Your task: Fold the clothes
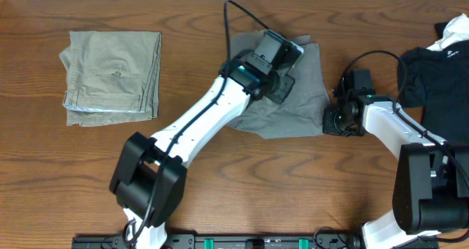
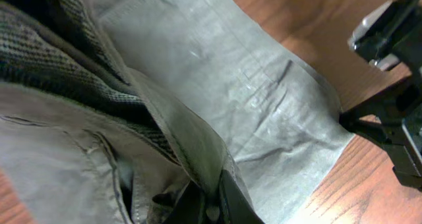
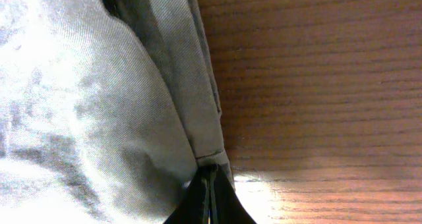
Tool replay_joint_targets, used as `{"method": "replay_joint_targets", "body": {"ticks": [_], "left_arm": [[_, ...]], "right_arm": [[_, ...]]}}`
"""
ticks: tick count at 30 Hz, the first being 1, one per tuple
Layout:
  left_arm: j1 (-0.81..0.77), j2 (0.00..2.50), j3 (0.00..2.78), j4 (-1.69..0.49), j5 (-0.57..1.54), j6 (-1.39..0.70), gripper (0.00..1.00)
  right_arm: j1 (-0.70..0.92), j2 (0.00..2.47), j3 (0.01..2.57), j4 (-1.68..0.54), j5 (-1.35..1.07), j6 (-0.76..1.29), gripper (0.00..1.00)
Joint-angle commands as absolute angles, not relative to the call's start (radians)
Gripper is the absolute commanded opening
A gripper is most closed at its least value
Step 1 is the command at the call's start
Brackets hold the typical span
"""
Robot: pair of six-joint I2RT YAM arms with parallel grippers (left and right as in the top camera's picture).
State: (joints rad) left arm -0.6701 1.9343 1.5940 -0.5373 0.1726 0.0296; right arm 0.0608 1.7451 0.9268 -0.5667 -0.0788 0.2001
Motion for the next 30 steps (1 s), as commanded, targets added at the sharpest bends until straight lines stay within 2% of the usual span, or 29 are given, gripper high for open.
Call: {"method": "replay_joint_targets", "body": {"ticks": [1,30], "left_arm": [[-0.690,1.953,1.623,-0.529,0.175,0.025,0.06],[-0.722,1.957,1.623,-0.385,0.176,-0.022,0.06]], "right_arm": [[0.054,1.786,0.883,-0.566,-0.054,0.209,0.01],[0.054,1.786,0.882,-0.563,-0.060,0.213,0.01]]}}
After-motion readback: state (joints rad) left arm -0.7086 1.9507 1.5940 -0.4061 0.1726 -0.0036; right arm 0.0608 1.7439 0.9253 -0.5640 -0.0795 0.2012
